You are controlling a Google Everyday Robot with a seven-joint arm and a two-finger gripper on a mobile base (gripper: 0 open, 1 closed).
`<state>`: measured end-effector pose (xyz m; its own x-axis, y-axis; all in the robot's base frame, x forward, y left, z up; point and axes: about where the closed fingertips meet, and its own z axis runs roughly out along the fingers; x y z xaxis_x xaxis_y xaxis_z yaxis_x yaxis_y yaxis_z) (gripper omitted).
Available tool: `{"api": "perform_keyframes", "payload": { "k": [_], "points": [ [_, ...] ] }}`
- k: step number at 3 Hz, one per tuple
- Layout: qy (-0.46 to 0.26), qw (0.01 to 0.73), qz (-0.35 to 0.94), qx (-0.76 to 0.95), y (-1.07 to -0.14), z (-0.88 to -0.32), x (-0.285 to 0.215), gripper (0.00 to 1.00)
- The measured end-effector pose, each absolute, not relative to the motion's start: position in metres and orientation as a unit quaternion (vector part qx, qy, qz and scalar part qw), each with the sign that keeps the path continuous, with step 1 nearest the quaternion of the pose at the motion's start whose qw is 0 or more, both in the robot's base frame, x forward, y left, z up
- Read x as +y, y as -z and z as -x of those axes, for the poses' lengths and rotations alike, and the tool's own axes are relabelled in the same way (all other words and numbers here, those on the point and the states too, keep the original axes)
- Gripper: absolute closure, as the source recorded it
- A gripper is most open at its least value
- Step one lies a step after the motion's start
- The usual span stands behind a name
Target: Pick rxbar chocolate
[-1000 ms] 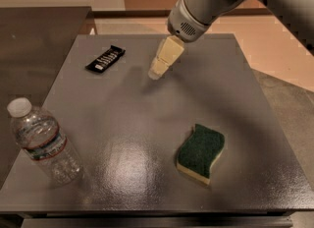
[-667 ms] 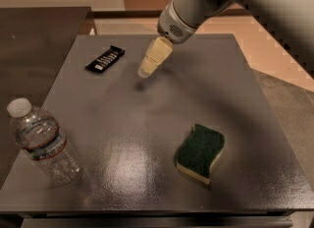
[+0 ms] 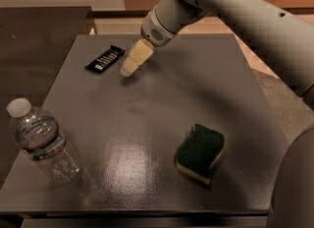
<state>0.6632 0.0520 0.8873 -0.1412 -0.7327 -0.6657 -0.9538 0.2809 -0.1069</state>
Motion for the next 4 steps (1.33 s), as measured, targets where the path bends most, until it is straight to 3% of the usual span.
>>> {"api": "perform_keyframes", "payload": {
  "k": [4],
  "points": [
    [-0.178, 0.319, 0.55, 0.751, -0.84, -0.72, 0.121, 0.0]
  ]
}}
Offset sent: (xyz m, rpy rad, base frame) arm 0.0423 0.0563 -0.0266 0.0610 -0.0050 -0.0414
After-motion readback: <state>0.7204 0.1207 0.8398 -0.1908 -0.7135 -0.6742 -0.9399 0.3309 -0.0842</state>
